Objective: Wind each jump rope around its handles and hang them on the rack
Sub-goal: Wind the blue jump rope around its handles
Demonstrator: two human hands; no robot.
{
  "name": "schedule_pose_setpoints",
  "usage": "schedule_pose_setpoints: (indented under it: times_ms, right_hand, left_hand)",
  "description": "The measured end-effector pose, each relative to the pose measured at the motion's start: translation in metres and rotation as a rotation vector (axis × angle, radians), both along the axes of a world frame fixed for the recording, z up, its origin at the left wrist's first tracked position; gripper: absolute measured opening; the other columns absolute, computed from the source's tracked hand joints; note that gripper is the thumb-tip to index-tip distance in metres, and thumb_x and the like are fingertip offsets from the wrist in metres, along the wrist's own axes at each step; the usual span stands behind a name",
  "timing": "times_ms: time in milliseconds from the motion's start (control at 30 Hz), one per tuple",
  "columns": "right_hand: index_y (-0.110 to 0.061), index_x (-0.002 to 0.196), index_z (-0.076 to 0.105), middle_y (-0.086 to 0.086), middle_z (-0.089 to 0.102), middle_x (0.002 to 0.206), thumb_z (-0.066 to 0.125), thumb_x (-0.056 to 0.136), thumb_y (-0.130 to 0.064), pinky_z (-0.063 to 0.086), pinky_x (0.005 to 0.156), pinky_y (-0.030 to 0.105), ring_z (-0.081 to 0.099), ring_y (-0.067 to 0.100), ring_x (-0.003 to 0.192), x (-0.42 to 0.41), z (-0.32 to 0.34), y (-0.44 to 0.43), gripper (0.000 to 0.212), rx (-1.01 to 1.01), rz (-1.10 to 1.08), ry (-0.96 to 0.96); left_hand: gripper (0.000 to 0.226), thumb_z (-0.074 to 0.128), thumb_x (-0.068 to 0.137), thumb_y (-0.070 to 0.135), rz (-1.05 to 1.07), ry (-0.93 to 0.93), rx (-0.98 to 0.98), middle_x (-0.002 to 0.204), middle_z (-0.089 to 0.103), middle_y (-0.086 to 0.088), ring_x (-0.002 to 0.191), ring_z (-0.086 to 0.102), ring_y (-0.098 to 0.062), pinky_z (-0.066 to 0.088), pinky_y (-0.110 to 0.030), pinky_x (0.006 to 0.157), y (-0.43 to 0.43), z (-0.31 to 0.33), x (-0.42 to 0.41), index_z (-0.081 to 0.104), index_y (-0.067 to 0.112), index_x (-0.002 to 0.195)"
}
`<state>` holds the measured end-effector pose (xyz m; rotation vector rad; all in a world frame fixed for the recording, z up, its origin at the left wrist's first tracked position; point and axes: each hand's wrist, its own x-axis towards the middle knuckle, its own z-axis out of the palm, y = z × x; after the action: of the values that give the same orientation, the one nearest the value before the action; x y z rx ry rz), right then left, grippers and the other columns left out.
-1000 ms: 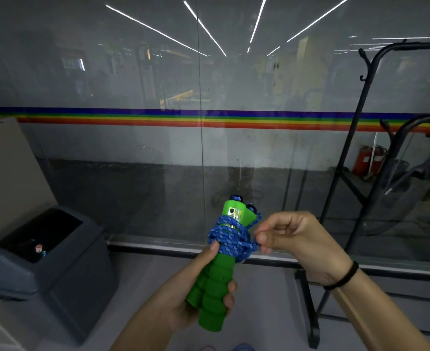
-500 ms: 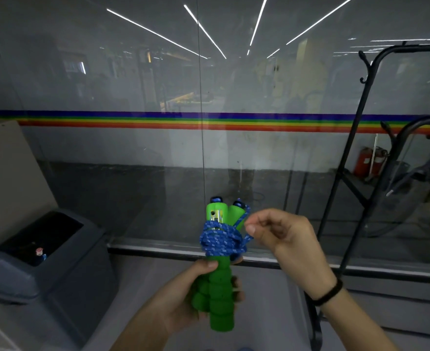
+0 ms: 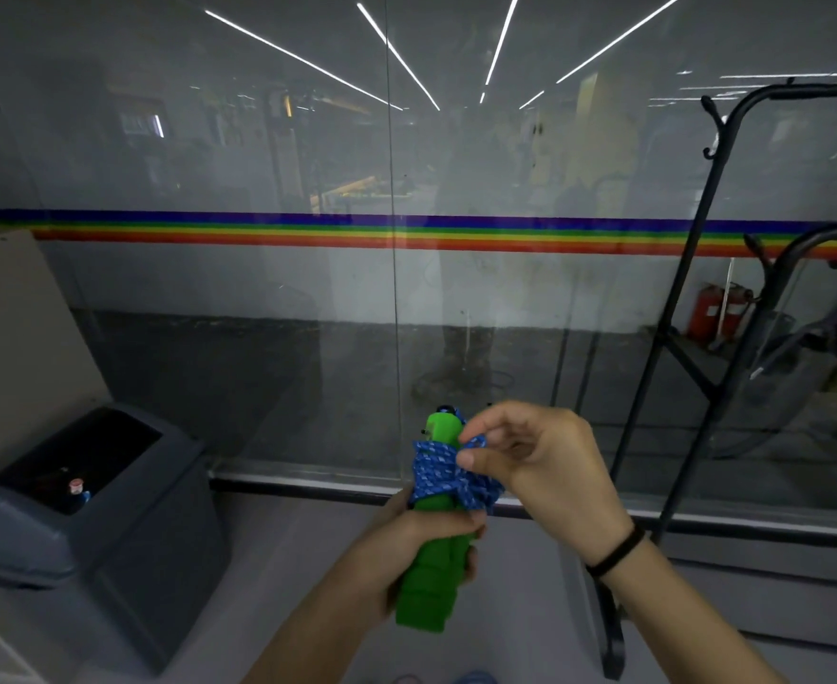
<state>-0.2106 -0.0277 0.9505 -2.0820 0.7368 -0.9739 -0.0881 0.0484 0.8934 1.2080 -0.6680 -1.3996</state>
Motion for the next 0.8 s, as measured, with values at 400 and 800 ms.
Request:
schedule_pose_setpoints:
  times_ms: [400, 800]
  right_hand:
    - [-0.022, 0.068, 0.067, 0.005, 0.066, 0.059, 0.077, 0.065, 0.004, 0.050, 0.058, 0.024, 0.059, 0.013, 0.057, -0.003, -0.015, -0.007, 0.028, 0.171, 0.093, -0.299]
    - [-0.021, 0.074, 0.070, 0.000, 0.071, 0.072, 0.079, 0.069, -0.015, 0.056, 0.067, 0.029, 0.065, 0.016, 0.067, 0.020, -0.022, -0.009, 0.012, 0.109, -0.015, -0.035]
  left_hand:
    - [0.034, 0.065, 0.048, -0.005, -0.133, 0.170, 0.042, 0.074, 0.062, -0.020, 0.053, 0.058, -0.026, 0.052, -0.030, 0.054, 0.017, -0.024, 0.018, 0.065, -0.004, 0.082]
    - [0.060, 0.080, 0.066, 0.014, 0.098, -0.087, 0.035, 0.108, 0.067, -0.008, 0.085, 0.069, -0.016, 0.055, -0.024, 0.066, 0.000, -0.021, 0.021, 0.054, 0.008, 0.120]
